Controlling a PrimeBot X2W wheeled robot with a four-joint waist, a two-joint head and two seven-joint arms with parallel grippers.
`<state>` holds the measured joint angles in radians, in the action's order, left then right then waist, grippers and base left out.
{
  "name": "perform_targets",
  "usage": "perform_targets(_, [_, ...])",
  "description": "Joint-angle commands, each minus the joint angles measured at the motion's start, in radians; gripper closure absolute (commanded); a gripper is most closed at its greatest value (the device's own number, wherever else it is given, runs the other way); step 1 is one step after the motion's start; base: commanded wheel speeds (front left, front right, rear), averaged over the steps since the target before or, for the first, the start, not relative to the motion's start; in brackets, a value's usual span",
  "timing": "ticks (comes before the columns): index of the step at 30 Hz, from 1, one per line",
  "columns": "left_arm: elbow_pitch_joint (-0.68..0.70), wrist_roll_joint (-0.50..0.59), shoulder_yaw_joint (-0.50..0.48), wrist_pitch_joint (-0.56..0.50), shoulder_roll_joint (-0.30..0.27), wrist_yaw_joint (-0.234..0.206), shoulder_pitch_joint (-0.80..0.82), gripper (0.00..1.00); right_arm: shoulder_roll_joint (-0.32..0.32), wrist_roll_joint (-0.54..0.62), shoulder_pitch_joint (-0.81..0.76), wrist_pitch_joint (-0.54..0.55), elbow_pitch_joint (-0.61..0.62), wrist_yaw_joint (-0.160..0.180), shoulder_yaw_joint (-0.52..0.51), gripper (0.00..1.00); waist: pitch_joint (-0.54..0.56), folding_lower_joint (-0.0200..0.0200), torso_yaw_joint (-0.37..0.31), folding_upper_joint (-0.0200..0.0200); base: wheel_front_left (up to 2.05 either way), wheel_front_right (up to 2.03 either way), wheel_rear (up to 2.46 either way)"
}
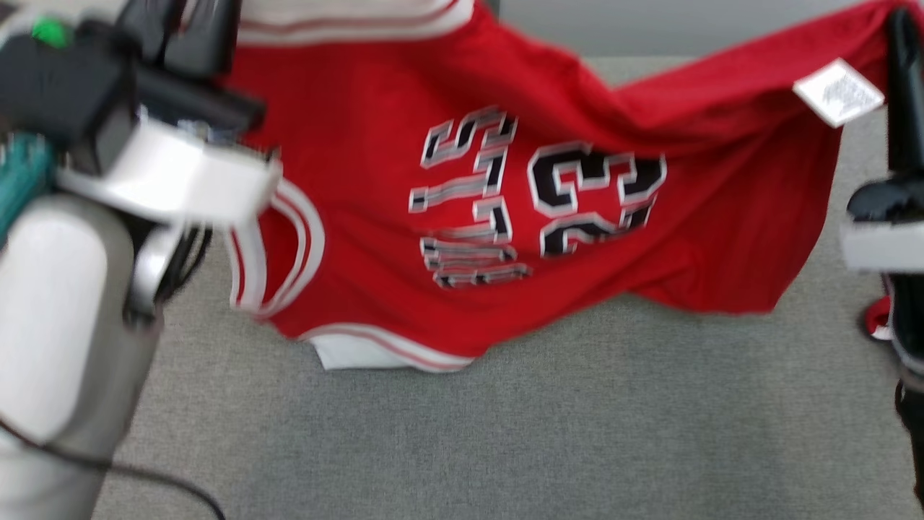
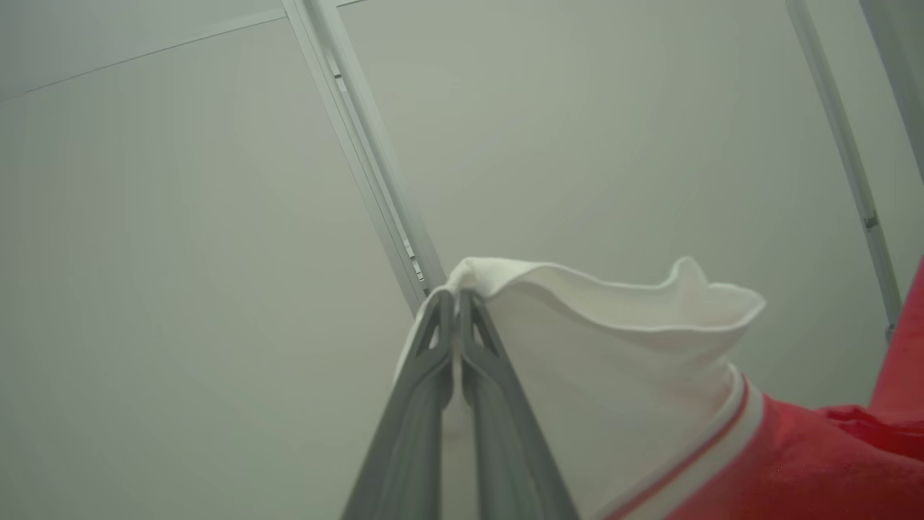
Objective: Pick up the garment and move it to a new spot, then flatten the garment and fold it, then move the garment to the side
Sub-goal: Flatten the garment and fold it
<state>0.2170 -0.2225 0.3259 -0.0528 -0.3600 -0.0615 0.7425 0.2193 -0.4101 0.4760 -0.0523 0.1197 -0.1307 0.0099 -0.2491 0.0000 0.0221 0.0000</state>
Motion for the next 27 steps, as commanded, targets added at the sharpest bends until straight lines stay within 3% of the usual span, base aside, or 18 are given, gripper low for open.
perform_targets(1, [-0.075,-0.013,0.002,0.012,0.015,0.023,0.088,1.00,0.016,-0.018,0.066,-0.005,-0.036,0.000,0.007,1.00,-0.062,0.0000,0.026,0.0000,0.00,0.00,0.00])
perform_targets(6, [-0.390,-0.010,0.011,0.087,0.075,0.087,0.408,1.00,0.057,-0.048,0.339,-0.019,-0.246,0.000,0.057,1.00,-0.150,0.0000,0.035,0.0000,0.00,0.00,0.00])
perform_targets(12, [-0.686,0.008,0.011,0.198,0.110,0.114,0.656,1.00,0.054,-0.063,0.607,-0.080,-0.514,0.000,0.125,1.00,-0.168,0.0000,0.018,0.0000,0.00,0.00,0.00])
perform_targets(13, [-0.686,0.008,0.011,0.198,0.110,0.114,0.656,1.00,0.054,-0.063,0.607,-0.080,-0.514,0.000,0.125,1.00,-0.168,0.0000,0.018,0.0000,0.00,0.00,0.00])
perform_targets(15, [-0.800,0.011,0.006,0.258,0.116,0.121,0.733,1.00,0.043,-0.063,0.706,-0.129,-0.649,0.000,0.157,1.00,-0.166,0.0000,0.010,0.0000,0.00,0.00,0.00])
perform_targets(22, [-0.909,-0.018,0.025,0.301,0.181,0.147,0.746,1.00,0.050,-0.106,0.789,-0.164,-0.838,0.000,0.233,1.00,-0.198,0.0000,0.036,0.0000,0.00,0.00,0.00])
perform_targets(27, [-0.902,-0.060,0.030,0.315,0.237,0.145,0.548,1.00,0.063,-0.170,0.718,-0.186,-0.927,0.000,0.295,1.00,-0.223,0.0000,0.057,0.0000,0.00,0.00,0.00])
